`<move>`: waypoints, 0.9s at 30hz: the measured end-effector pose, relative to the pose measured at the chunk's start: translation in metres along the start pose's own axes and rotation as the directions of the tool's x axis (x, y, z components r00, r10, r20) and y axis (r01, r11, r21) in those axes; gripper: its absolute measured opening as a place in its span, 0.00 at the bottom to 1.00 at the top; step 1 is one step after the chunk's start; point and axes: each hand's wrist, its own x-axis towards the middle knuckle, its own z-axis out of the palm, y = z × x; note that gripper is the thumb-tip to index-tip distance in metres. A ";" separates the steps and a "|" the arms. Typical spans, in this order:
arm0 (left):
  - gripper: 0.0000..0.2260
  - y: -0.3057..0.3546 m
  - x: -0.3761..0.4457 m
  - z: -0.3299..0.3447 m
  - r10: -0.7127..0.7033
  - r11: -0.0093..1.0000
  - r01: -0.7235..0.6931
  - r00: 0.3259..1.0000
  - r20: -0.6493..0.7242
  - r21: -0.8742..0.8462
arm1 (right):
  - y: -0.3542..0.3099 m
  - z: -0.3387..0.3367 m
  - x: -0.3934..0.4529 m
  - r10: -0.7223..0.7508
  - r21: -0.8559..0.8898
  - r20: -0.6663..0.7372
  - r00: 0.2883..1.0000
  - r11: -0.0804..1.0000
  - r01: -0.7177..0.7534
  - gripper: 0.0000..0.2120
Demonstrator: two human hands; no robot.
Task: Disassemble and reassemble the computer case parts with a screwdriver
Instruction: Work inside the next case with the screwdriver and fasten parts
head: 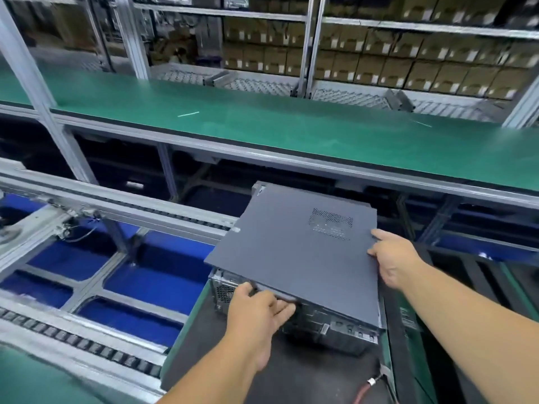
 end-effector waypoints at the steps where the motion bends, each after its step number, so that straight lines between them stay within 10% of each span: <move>1: 0.11 0.003 -0.003 -0.003 -0.070 0.997 0.070 0.997 0.017 0.028 | -0.001 0.000 0.004 -0.014 -0.020 -0.030 0.999 1.000 0.013 0.31; 7: 0.14 0.030 -0.010 -0.013 -0.391 0.845 0.329 0.918 0.067 0.422 | 0.006 0.003 -0.004 -0.246 -0.382 0.062 0.967 0.890 0.251 0.34; 10: 0.19 0.035 -0.011 -0.021 -0.420 0.620 0.260 0.907 0.033 0.740 | 0.027 0.006 -0.012 -0.224 -0.819 0.258 0.940 0.466 0.336 0.31; 13: 0.16 0.038 0.005 -0.028 0.145 0.221 -0.250 0.964 0.222 0.943 | 0.038 0.012 -0.016 -0.226 -0.915 0.343 0.912 0.140 0.379 0.30; 16: 0.11 0.065 0.035 -0.018 0.510 -0.237 -0.526 0.648 0.565 0.817 | 0.038 0.018 -0.017 -0.229 -0.925 0.340 0.912 0.095 0.369 0.31; 20: 0.46 0.076 0.085 -0.025 0.114 -0.483 -0.392 0.859 0.500 0.783 | 0.049 0.025 -0.026 -0.233 -0.937 0.338 0.912 0.013 0.350 0.33; 27: 0.61 0.050 0.100 -0.050 0.044 -0.602 -0.434 0.820 0.571 0.670 | 0.044 0.017 -0.028 -0.193 -0.934 0.357 0.914 -0.074 0.349 0.38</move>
